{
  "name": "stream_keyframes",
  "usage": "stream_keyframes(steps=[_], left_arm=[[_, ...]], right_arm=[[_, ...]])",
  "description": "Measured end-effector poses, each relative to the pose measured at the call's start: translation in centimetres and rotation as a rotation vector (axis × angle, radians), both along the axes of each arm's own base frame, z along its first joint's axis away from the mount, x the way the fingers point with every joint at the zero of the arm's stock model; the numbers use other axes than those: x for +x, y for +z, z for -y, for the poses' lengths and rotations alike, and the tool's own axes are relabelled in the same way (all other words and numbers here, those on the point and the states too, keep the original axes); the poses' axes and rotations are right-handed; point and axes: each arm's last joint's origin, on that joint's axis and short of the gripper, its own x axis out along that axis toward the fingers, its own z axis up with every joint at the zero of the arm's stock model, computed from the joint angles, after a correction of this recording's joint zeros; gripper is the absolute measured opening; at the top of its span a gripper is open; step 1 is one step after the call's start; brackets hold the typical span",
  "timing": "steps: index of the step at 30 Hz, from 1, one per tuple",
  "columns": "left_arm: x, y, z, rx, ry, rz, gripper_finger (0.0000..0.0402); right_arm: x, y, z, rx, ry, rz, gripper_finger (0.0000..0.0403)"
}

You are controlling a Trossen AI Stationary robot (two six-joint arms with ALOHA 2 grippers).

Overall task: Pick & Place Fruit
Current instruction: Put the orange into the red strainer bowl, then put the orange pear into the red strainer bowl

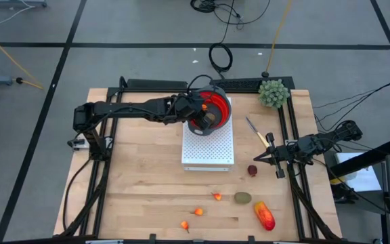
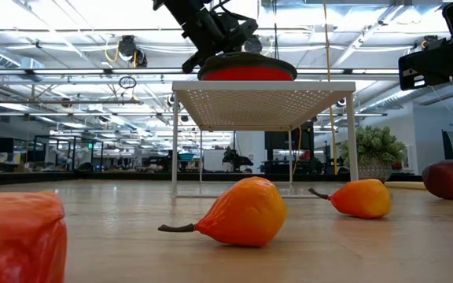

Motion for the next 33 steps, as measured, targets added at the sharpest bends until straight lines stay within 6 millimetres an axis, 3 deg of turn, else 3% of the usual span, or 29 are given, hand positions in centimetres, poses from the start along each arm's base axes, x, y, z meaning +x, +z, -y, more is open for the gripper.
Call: stream_keyframes(steps=[17,26,33], left_arm=[[-0.1,0.3,0.0,0.015,-0.011,0.001,0.0237],[-1.3,2.7,0.7,0.057,-0.049,0.053,0.0255],[-2.0,4.4,3.2,0.039,-0.137,0.106,0.0255]], right_arm=[[0.0,0.0,0.0,0.002,0.0,0.0,0.0],[0.0,0.0,0.0,0.003,0.0,0.0,0.0],[0.0,0.0,0.0,0.003,0.0,0.0,0.0]])
